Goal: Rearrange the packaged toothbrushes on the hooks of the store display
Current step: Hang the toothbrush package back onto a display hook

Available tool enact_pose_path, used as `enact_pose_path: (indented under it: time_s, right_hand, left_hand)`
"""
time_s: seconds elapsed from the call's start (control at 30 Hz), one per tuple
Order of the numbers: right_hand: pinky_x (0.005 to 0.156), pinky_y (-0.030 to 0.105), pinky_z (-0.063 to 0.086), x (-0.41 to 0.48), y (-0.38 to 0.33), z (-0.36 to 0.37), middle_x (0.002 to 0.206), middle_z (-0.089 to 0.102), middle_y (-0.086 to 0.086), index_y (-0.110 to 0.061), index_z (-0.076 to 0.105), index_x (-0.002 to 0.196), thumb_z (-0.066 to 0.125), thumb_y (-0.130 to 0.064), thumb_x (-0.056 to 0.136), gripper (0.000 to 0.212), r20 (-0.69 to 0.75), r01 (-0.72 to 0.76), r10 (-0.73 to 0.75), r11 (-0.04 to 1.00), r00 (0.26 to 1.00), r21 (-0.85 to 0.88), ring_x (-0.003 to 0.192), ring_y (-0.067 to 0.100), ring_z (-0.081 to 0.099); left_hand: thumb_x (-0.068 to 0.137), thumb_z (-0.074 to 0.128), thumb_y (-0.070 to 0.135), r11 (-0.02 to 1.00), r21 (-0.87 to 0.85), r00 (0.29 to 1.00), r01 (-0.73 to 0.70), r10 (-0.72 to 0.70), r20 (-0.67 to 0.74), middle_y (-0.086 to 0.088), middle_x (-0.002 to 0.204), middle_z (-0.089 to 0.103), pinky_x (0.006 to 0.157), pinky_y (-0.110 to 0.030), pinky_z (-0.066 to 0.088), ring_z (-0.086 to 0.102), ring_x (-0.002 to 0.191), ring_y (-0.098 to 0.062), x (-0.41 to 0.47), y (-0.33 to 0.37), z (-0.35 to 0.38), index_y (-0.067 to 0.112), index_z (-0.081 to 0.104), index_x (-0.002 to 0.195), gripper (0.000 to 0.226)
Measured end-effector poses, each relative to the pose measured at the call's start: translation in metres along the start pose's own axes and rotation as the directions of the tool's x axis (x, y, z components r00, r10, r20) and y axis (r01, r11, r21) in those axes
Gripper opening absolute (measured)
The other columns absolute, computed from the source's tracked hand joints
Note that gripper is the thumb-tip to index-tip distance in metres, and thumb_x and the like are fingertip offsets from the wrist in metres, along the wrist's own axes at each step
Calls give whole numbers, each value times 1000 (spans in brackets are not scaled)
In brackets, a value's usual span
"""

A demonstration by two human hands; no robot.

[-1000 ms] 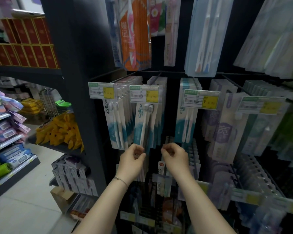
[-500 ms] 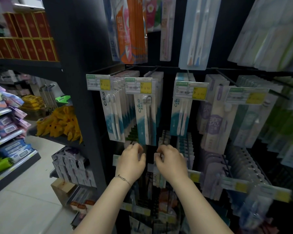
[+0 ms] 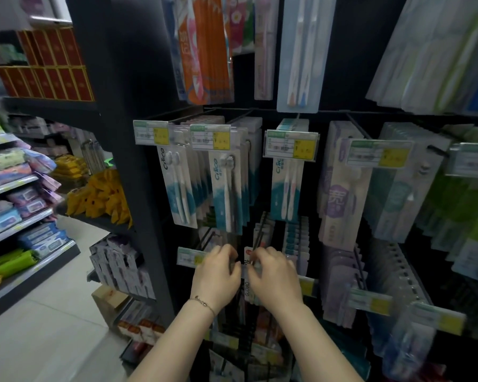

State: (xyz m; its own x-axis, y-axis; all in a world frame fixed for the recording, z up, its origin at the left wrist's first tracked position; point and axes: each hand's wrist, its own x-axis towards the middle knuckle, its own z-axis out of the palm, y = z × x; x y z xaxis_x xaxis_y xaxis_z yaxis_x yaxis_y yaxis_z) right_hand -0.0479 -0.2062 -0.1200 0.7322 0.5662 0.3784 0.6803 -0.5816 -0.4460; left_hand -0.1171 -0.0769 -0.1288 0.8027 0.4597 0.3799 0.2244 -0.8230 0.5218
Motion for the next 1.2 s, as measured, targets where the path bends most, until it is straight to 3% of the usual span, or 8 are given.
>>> enact_pose_path:
  time_s: [0.33,0.73,0.9,1.03,1.2]
  right_hand:
    - [88,37,40,19,25,-19,107,59,-5,-26,59,107,48,-34,95,19,68,123,-124,992,990,15,105,19,53]
    - [91,40,45,5,34,-7,114,62,-2,-21,61,120,51,-32,94,29,77,209,-214,976,974,60,107,23,55]
    - [76,37,50,-11,27,10,94,62,-4,-22,63,98,57,-24,89,11,0,232,-233,969,973,81,90,19,60]
    - [61,30,47,-24,26,27,86,62,-4,-22,63,93,62,-20,85,9,-32,192,-190,978,981,82,79,19,61]
    - [55,28,44,-41,24,50,81,61,-4,-21,62,90,66,-18,82,9,-52,160,-158,986,986,47,73,18,61]
  left_hand:
    - [92,58,30,999,32,997,36,-34,-72,3,91,53,70,-45,53,58,84,-21,15,33,16,23,56,93,8]
    - [91,57,30,992,106,995,68,-60,-81,5,91,54,70,-43,54,58,84,-19,-13,27,27,23,55,95,8]
    - [92,56,29,990,127,997,60,-53,-52,8,85,50,66,-40,52,55,78,-17,-24,14,33,27,47,88,11]
    - [92,54,31,991,132,999,33,-32,-7,8,91,55,69,-39,53,58,83,-15,-33,-6,39,26,55,99,8]
    - [92,56,29,988,151,998,-1,-10,68,7,87,54,66,-42,52,57,78,-18,-43,-33,45,23,55,95,7]
